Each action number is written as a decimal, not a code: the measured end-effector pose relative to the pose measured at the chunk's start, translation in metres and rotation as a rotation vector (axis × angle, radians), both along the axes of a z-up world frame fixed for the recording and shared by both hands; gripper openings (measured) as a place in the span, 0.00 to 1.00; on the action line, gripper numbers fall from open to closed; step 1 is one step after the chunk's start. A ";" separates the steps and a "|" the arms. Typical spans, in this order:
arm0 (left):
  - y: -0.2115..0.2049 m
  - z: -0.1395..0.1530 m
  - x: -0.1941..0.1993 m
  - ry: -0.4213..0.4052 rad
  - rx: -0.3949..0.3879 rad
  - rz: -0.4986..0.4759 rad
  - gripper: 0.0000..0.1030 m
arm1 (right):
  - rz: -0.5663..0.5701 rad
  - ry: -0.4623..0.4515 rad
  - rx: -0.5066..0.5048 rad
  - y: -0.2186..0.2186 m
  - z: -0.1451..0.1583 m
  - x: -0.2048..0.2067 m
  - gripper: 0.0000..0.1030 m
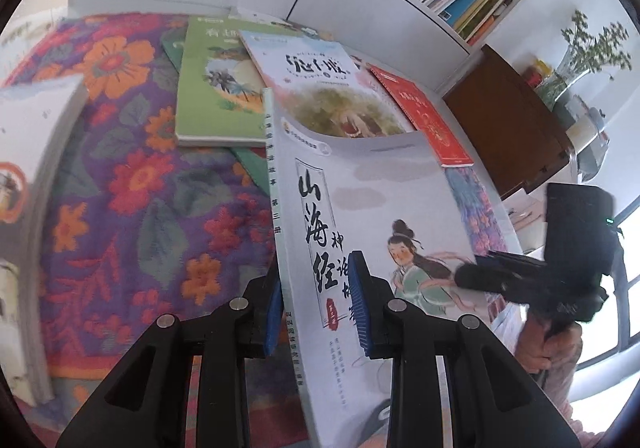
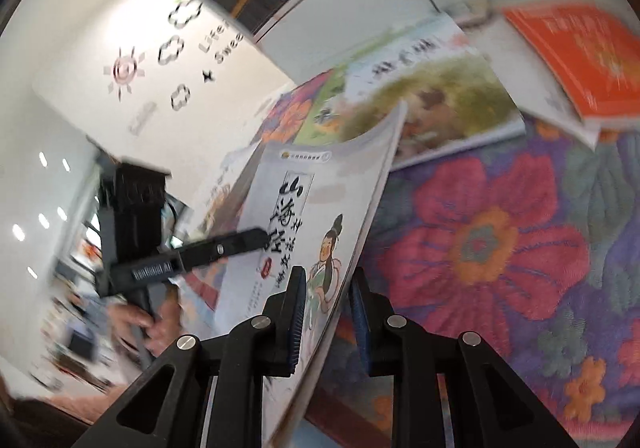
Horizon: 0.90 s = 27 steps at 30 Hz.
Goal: Organize books
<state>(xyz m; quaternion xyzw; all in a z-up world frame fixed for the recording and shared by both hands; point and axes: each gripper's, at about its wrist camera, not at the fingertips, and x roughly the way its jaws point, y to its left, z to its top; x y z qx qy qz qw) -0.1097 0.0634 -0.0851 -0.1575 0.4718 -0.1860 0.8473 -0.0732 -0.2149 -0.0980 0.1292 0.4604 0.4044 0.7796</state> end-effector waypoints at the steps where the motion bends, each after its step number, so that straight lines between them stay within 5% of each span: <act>1: 0.001 0.002 -0.001 -0.002 0.004 -0.001 0.26 | 0.014 -0.015 -0.015 0.005 0.005 -0.005 0.22; 16: 0.040 0.075 -0.002 -0.051 0.106 -0.013 0.26 | 0.092 -0.114 -0.058 0.063 0.066 -0.031 0.21; 27: 0.146 0.119 0.015 -0.121 0.089 0.009 0.26 | 0.108 -0.192 -0.084 0.156 0.116 -0.016 0.21</act>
